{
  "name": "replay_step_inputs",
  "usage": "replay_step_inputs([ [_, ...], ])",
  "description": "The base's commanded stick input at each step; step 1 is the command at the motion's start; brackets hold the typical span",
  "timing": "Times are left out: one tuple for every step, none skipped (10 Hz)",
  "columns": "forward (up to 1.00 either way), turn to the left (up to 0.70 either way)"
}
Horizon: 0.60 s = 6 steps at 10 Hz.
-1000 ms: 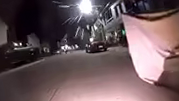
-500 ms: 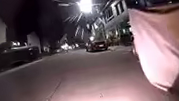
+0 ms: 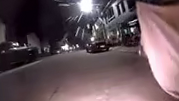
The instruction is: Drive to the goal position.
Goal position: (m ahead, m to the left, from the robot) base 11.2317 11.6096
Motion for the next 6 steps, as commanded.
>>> replay_step_inputs([
  [0.6, 0.0],
  [0.6, 0.0],
  [0.6, 0.0],
  [0.6, 0.0],
  [0.6, 0.0],
  [0.6, 0.0],
])
